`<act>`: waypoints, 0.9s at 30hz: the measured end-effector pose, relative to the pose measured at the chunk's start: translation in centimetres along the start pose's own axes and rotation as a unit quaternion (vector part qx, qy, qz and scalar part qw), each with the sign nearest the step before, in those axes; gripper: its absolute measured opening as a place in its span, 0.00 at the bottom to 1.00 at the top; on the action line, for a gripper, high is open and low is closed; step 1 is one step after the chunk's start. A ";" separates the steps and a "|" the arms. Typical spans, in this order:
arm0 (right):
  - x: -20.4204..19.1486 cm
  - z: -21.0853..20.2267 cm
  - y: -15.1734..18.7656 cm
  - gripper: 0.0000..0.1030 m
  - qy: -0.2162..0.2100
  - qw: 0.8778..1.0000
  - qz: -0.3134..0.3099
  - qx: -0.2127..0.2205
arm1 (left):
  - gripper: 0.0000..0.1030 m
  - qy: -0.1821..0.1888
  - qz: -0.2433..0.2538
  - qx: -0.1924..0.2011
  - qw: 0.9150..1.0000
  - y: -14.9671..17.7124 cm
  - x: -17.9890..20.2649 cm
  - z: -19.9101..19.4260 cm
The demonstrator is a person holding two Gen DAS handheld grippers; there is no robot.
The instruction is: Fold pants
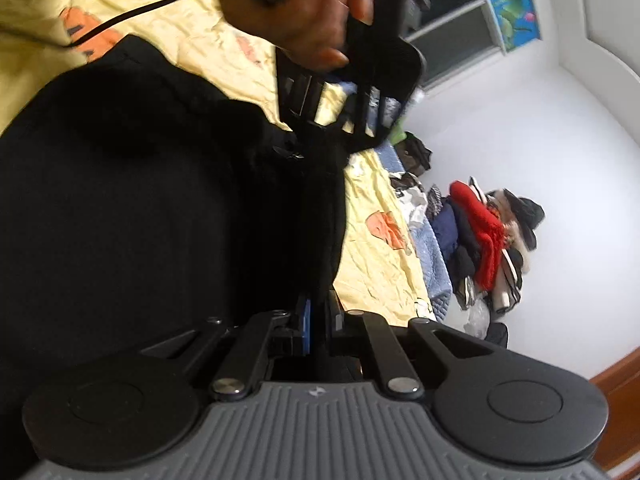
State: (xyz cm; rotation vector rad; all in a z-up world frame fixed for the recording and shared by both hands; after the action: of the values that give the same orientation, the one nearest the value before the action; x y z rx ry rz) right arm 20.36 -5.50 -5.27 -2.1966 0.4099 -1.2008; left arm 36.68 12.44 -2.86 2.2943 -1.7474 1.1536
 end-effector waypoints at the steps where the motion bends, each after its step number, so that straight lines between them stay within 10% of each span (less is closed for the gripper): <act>1: 0.1 -0.5 -0.1 0.06 -0.001 1.000 0.009 0.002 | 0.08 0.000 0.009 0.006 1.000 0.7 0.1 -1.0; 15: -7.1 -9.2 -1.9 0.06 -0.114 0.992 0.044 -0.015 | 0.14 -0.112 0.176 0.011 0.978 12.7 -3.5 -8.6; 22: -8.4 -7.9 -1.5 0.07 -0.093 0.991 0.091 -0.022 | 0.31 -0.171 0.241 0.052 0.954 14.1 -2.2 -8.5; 27: -9.1 -11.0 -1.2 0.31 -0.022 0.997 0.069 -0.014 | 0.48 -0.193 0.267 0.075 0.941 14.7 -2.0 -8.7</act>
State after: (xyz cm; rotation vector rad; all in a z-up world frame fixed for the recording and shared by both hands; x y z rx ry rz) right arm 6.19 -3.67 -5.92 -2.1754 0.5537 -1.0770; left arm 19.47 12.51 -3.43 2.3196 -2.6376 0.9530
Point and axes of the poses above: each gripper's, at about its wrist camera, not at the fingertips, and z roughly the way its jaws point, x to its right, y to its underside, the point moved 3 cm from there along z, roughly the way its jaws point, and after that the axes turned 11 degrees about z, right-handed, at the moved point
